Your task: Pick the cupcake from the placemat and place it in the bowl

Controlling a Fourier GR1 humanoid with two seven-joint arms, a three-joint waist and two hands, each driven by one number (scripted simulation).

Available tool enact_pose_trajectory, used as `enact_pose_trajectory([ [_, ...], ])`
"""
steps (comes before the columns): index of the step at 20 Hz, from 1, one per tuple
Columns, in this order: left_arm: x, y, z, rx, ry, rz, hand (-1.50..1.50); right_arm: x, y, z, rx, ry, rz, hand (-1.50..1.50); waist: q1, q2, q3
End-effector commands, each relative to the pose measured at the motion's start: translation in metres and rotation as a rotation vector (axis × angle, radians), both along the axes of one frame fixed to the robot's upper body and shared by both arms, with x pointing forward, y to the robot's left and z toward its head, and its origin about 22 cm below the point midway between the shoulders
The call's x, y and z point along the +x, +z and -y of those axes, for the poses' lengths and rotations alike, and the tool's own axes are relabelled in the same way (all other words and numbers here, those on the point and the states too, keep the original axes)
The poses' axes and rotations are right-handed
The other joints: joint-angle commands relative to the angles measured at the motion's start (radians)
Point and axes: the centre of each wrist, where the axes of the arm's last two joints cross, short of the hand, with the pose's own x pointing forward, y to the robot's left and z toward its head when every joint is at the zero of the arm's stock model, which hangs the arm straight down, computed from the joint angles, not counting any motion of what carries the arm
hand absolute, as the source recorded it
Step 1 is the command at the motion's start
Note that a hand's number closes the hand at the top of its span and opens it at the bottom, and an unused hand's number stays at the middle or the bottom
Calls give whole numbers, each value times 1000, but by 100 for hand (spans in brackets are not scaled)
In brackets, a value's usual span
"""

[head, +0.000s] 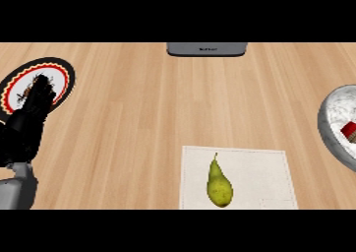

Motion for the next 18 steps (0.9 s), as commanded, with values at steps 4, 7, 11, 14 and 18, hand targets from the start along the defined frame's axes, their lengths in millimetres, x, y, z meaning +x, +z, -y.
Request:
enact_pose_trajectory([
  [4,12,5,13,9,-26,15,0,-67,26,63,132,-13,-13,-150,7,9,2],
  [7,6,0,2,-2,3,13,0,-104,9,78,129,-6,-10,-150,4,9,4],
  [11,-1,-5,3,10,-14,-5,0,-122,10,86,218,29,-3,-150,3,6,7],
  [14,7,-8,6,-10,1,-9,0,-123,12,87,232,59,40,-150,-6,8,8],
  [18,-1,-9,5,10,3,5,0,-137,34,96,241,92,66,-150,-7,2,8],
])
